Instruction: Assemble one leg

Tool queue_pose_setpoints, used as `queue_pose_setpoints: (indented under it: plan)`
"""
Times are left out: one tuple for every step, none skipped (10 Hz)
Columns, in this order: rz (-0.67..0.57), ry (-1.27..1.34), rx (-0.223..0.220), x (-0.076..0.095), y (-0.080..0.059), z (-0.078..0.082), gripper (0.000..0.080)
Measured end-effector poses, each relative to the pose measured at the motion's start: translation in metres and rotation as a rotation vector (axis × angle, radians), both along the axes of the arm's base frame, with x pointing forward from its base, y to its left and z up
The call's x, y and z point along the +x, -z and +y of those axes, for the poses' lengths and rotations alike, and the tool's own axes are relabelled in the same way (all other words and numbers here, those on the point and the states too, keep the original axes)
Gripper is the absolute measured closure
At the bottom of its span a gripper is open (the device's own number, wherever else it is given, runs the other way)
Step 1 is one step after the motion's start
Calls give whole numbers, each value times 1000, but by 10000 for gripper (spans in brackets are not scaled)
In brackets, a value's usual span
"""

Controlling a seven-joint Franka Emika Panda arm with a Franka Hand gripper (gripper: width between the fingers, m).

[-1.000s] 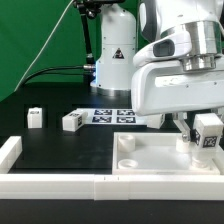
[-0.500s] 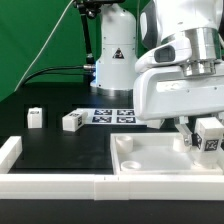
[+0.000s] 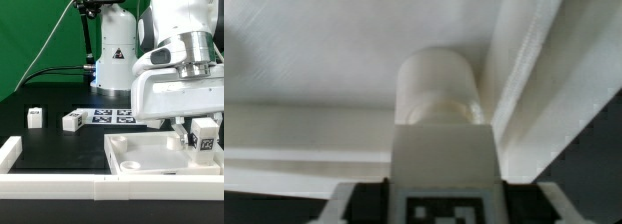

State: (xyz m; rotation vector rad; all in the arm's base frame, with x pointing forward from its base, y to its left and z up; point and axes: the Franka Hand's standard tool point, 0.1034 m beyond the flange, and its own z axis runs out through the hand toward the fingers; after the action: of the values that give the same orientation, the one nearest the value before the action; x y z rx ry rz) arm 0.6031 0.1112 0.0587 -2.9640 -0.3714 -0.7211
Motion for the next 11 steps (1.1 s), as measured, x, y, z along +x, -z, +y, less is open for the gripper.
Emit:
queue_pose_setpoints:
  plan:
    - [0, 0, 0, 0, 0, 0, 393]
    - [0, 0, 0, 0, 0, 0, 259]
    - [0, 0, 0, 0, 0, 0, 172]
    - [0, 0, 0, 0, 0, 0, 157]
    - [0, 0, 0, 0, 0, 0, 157]
    - [0, 0, 0, 0, 0, 0, 151]
    - [4, -1, -1, 0, -2, 0, 151]
    - [9, -3, -2, 2, -10, 0, 150]
    - [11, -5, -4, 4, -19, 1, 150]
    - [20, -6, -5, 4, -22, 1, 150]
    - [40, -9, -7, 3, -21, 1, 150]
